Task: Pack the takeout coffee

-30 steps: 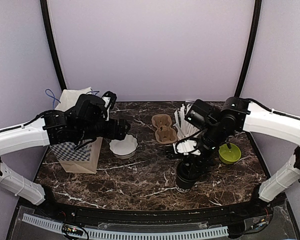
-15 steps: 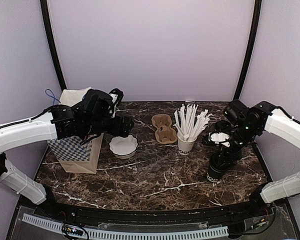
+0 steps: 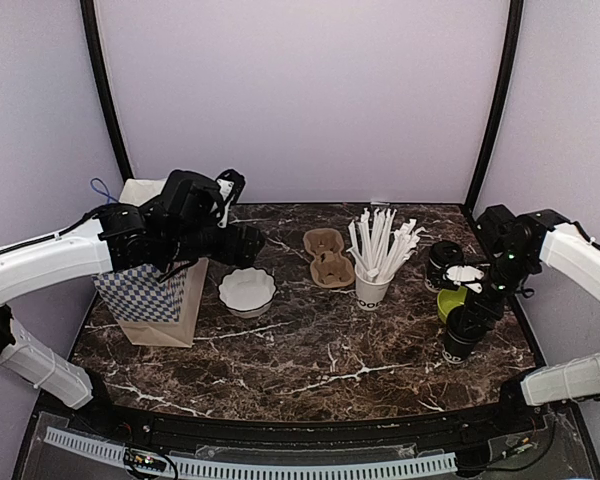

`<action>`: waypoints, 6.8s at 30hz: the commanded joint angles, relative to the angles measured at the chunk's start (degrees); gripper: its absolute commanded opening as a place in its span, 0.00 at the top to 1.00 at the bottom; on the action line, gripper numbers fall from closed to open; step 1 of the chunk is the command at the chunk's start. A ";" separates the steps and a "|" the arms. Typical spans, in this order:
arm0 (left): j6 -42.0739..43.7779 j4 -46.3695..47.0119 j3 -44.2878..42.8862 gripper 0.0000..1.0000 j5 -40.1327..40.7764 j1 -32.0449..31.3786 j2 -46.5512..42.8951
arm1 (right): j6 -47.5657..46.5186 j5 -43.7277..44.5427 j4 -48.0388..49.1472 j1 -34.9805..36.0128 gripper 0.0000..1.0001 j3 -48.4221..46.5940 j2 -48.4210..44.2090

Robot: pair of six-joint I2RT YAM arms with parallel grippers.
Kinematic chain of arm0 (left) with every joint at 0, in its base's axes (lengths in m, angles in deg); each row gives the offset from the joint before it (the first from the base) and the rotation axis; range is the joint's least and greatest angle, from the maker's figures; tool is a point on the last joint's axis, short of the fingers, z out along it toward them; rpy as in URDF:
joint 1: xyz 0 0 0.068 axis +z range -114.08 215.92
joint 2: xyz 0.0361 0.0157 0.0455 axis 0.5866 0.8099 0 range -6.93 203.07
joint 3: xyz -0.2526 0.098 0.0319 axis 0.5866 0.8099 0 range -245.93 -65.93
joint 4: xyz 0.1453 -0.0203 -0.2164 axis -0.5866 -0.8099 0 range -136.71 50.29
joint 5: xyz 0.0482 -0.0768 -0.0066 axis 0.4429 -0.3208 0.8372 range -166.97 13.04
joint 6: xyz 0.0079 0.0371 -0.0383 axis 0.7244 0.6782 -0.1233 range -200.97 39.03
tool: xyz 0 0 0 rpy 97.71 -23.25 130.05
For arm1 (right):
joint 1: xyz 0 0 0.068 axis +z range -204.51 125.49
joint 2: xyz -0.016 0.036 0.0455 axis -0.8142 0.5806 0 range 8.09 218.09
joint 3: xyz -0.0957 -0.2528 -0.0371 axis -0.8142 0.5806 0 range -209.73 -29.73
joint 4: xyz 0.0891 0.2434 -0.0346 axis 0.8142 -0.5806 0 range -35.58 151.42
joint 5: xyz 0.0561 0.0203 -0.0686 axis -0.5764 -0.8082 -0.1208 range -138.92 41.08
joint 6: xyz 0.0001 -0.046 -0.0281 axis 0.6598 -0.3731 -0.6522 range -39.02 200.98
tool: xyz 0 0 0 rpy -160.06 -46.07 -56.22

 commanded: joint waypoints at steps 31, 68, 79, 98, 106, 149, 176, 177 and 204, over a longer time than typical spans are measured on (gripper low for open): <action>8.91 -40.08 -42.23 0.23 11.28 4.70 8.26 | 3.12 -26.95 -3.69 0.11 0.01 -29.33 5.36; 5.94 -34.94 -12.09 0.82 -0.28 39.30 -6.78 | 15.55 -22.84 11.08 16.03 0.04 -37.18 15.60; 7.38 -32.89 -13.39 1.00 -1.74 39.29 -7.03 | 16.20 -23.85 9.65 16.65 0.04 -39.75 17.84; 7.10 -30.73 -8.75 1.00 -2.95 39.47 -8.60 | 25.28 16.33 15.03 45.24 0.74 -55.67 48.45; 7.27 -30.27 -8.16 1.00 -5.90 39.47 -10.89 | 26.07 35.35 19.42 43.26 0.92 -57.90 58.59; 7.50 -28.78 -5.53 1.00 -11.90 39.47 -13.65 | 22.96 28.01 17.21 40.24 0.89 -54.46 57.82; 7.84 -28.62 -4.49 1.00 -13.25 39.47 -14.08 | 23.09 40.35 19.63 37.78 0.52 -58.85 64.49; 7.89 -28.66 -4.44 1.00 -13.26 39.47 -14.09 | 23.03 41.42 19.82 37.66 0.51 -58.59 64.71; 7.82 -29.24 -5.24 1.00 -14.41 39.47 -13.96 | 22.39 49.83 22.22 36.06 0.47 -58.54 64.19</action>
